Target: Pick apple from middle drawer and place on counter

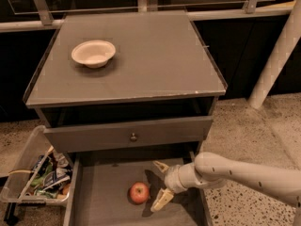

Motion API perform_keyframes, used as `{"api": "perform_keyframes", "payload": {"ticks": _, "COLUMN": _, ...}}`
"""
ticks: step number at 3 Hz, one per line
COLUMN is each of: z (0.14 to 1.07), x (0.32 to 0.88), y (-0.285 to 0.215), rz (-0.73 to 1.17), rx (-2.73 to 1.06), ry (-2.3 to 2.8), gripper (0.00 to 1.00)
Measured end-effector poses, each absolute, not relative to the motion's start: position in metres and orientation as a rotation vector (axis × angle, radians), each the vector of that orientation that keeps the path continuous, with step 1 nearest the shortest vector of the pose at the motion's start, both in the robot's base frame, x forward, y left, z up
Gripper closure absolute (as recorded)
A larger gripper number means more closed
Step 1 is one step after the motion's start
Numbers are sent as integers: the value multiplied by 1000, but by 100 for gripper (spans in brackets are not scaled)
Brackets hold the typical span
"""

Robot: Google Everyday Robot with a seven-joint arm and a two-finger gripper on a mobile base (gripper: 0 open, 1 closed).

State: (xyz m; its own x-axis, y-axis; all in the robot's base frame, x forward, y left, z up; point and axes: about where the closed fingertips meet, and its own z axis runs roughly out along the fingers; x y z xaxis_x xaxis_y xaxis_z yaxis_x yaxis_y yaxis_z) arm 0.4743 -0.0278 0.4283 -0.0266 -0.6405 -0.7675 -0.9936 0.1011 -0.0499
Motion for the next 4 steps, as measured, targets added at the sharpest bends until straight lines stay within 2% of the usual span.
{"api": "perform_keyframes", "payload": {"ticks": 2, "z": 396, "x": 483, "y": -14, "rz": 756, "rx": -1604, "ry": 1748, "gripper": 0}}
{"api": "perform_keyframes", "payload": {"ticks": 4, "z": 391, "x": 468, "y": 14, "rz": 818, "rx": -1603, "ry": 1683, "gripper": 0}}
